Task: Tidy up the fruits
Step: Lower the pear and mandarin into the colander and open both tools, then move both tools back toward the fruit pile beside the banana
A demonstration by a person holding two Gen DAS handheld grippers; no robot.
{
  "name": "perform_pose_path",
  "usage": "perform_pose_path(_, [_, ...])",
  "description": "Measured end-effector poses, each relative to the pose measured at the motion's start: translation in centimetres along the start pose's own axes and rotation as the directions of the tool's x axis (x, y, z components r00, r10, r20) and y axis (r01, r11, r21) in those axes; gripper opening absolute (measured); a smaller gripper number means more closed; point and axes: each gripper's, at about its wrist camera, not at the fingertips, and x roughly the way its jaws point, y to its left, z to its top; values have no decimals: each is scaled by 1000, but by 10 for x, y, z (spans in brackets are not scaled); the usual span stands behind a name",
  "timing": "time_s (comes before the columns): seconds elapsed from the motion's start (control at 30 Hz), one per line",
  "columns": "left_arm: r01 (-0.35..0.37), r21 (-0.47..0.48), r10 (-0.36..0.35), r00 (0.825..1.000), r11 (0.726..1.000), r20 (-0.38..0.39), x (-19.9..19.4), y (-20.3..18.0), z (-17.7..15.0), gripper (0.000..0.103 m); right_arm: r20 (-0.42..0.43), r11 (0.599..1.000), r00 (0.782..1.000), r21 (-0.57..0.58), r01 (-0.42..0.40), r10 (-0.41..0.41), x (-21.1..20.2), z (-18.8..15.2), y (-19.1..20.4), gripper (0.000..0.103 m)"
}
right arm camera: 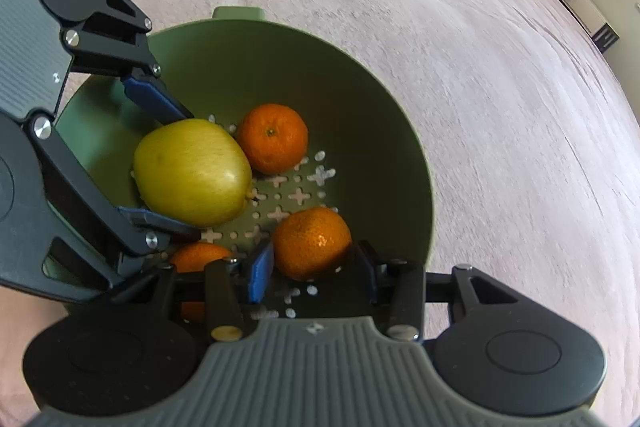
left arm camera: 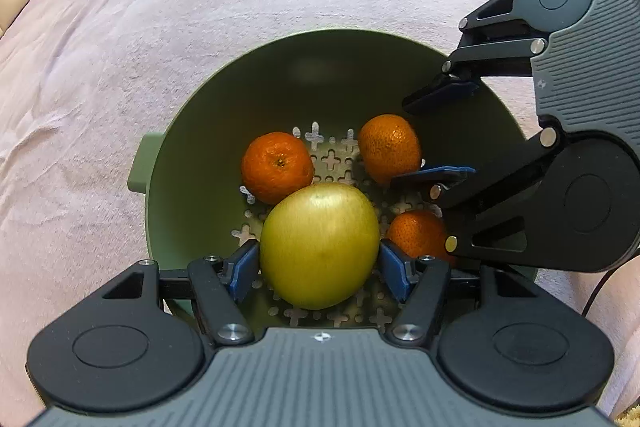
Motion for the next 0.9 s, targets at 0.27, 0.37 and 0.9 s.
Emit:
perform_pose_path(0.27, [-6,-4,6,999,1000,-35,-1,-1,1,74,29,999,999,46,14,-15,-17,-8,-1,48])
perform_pose_path(0.37, [-6,-11,5,998,1000,-61,-1,-1,2,74,34,998,999,56,19,-21,-22,-9,0,50])
perform_pose_path(0.9, [-11,26,11,1000,1000,-17,-29,-10,1,88,91,980,984,145,140,-154,-61,-26,5,69])
